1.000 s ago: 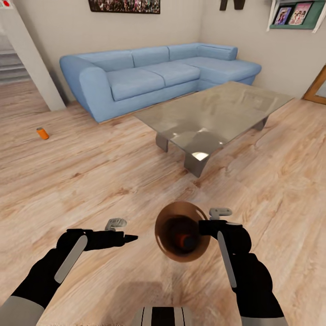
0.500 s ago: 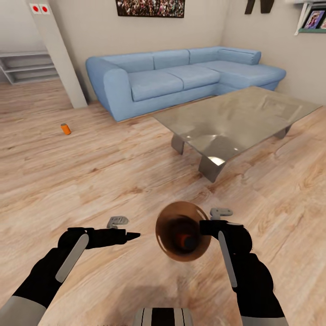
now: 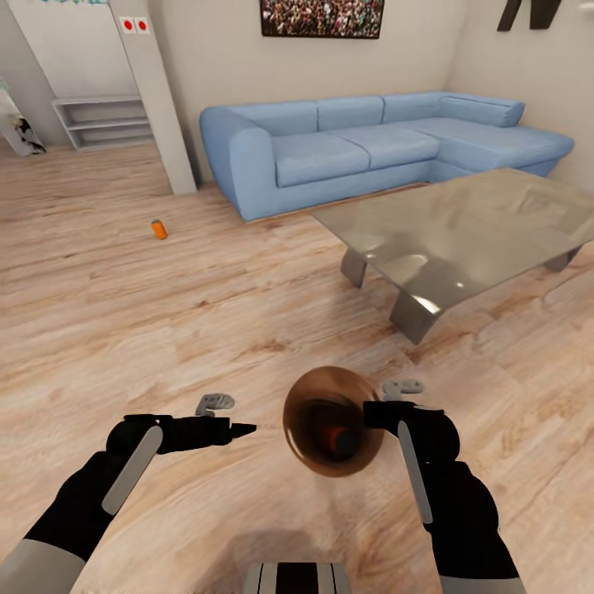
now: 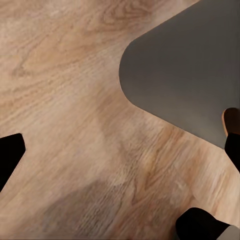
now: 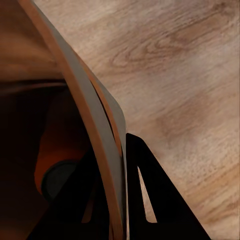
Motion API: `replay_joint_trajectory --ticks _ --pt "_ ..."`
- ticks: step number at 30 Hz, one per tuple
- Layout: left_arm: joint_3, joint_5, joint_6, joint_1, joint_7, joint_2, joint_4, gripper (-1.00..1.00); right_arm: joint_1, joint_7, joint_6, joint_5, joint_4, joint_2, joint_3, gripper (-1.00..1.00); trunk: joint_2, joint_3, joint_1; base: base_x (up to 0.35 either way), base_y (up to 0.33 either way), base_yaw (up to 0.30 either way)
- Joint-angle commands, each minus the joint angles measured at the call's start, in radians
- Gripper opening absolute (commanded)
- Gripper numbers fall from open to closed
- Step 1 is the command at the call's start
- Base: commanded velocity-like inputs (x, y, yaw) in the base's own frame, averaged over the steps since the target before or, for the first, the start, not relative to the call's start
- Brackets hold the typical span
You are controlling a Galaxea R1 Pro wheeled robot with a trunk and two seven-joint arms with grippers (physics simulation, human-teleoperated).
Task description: Put the three can of soda from the living room inside the tash can in the kitchen.
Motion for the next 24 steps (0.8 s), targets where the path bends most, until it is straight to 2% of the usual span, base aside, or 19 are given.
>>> replay_joint_trajectory --ticks 1,24 --pt "0.0 0.0 0.0 0.0 0.0 0.0 0.0 1.0 0.0 0.003 0.0 -0.019 0.0 0.0 0.0 -1.0 0.0 0.001 0.0 0.0 0.0 0.246" --pt "0.002 -0.003 -0.003 0.0 -0.001 0.002 0.008 1.0 0.0 0.009 -0.004 -0.025 0.0 0.002 0.002 -1.0 0.0 0.008 0.0 0.0 0.0 0.251"
